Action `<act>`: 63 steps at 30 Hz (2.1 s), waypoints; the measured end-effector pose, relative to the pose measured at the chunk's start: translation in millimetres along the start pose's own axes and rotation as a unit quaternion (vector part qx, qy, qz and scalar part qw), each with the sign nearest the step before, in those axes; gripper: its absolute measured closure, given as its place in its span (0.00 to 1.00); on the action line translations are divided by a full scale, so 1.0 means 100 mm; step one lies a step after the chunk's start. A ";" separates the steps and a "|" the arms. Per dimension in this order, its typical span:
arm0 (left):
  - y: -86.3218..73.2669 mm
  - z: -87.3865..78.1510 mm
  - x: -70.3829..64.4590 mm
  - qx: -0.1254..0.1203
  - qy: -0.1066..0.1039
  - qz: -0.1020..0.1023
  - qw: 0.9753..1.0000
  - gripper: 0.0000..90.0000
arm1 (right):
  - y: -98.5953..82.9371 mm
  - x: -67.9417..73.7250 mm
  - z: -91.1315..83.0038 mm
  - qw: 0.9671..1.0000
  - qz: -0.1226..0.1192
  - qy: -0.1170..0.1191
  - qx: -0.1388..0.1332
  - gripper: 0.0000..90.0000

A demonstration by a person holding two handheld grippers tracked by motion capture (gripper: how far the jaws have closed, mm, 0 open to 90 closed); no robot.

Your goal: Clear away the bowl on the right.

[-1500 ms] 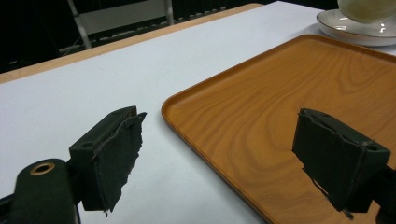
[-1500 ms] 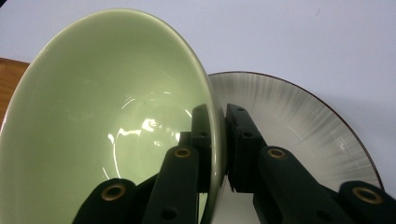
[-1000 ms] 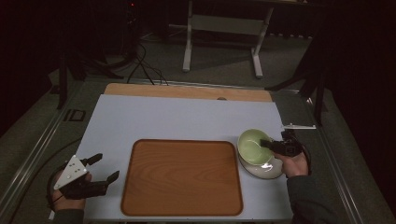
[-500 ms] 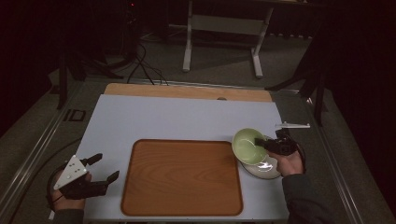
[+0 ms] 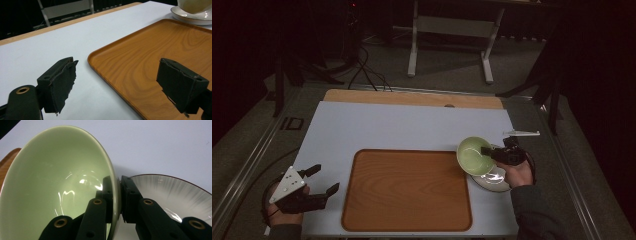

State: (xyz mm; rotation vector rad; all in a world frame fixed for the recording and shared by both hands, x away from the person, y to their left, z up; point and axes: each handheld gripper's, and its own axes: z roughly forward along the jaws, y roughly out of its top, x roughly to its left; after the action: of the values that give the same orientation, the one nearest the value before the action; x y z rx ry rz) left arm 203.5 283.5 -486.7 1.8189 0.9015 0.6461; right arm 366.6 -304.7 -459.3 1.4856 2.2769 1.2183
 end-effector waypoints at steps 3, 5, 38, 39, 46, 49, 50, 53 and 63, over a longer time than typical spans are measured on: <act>0.00 0.00 0.00 0.000 0.000 0.000 1.000 0.17 | 0.00 0.01 0.01 1.000 -0.001 0.002 0.000 0.92; 0.00 0.00 0.00 0.000 0.000 0.000 1.000 0.17 | 0.01 0.01 0.01 1.000 -0.001 0.002 0.000 0.92; 0.00 0.00 0.01 0.001 0.000 -0.001 1.000 0.17 | 0.14 0.23 0.14 0.999 -0.019 0.025 -0.008 0.92; 0.00 0.00 0.01 0.002 0.000 -0.001 1.000 0.17 | 0.14 0.23 0.15 0.999 -0.020 0.026 -0.009 0.92; 0.00 0.00 0.01 0.001 0.000 -0.001 1.000 0.17 | 0.18 0.30 0.19 0.999 -0.027 0.033 -0.009 0.92; 0.00 0.00 0.01 0.001 0.000 -0.001 1.000 0.17 | 0.19 0.33 0.21 0.999 -0.027 0.036 -0.009 0.92; 0.00 0.00 0.01 0.001 0.000 -0.001 1.000 0.17 | 0.20 0.34 0.21 0.999 -0.028 0.037 -0.010 0.92; 0.00 0.00 0.01 0.000 0.000 -0.001 1.000 0.17 | 0.21 0.36 0.23 0.999 -0.030 0.039 -0.010 0.92; 0.00 0.00 0.00 0.001 -0.001 0.000 1.000 0.17 | 0.23 0.45 0.27 0.998 -0.036 0.047 -0.010 0.92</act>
State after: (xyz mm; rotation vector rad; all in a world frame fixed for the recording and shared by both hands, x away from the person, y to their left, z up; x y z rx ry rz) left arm 203.5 283.9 -486.7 1.8197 0.9021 0.6440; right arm 375.2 -249.0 -448.4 1.3533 2.3492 1.3122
